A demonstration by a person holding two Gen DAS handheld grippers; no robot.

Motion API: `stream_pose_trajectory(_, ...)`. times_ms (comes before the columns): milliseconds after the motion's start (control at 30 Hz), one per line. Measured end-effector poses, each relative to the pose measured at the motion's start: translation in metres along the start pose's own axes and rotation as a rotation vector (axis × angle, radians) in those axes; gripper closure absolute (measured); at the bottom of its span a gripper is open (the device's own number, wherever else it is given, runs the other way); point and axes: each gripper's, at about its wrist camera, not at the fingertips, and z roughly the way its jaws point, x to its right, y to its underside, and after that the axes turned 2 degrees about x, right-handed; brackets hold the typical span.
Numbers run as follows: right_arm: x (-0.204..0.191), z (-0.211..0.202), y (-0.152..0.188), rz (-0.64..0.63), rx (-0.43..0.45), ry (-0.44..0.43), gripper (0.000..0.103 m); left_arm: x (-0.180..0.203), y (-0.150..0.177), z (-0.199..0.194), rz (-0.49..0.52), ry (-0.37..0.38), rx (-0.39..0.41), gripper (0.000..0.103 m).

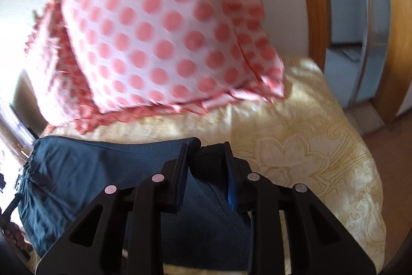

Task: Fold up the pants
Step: 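Lift the gripped hem with the right tool and fold it toward the waistband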

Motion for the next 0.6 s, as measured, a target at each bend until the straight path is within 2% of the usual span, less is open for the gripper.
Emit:
stream_pose_trajectory(133,-0.028,-0.041,0.019,-0.057,0.099,-0.064,0.076,-0.005,-0.008,-0.002,-0.002,-0.024,0.032,0.002)
stream_pose_trajectory(333,-0.048,-0.101,0.077,-0.038,0.197,-0.139,0.077,-0.019,-0.015,-0.004,-0.054,-0.037,0.052,0.002)
stream_pose_trajectory(433,-0.048,-0.115,0.107,0.007,0.212,-0.149,0.077,-0.026,-0.017,-0.009,-0.078,-0.029,0.059,0.002)
stream_pose_trajectory(600,-0.049,-0.118,0.140,0.050,0.181,-0.126,0.077,-0.030,-0.013,-0.019,-0.081,-0.021,0.069,0.002)
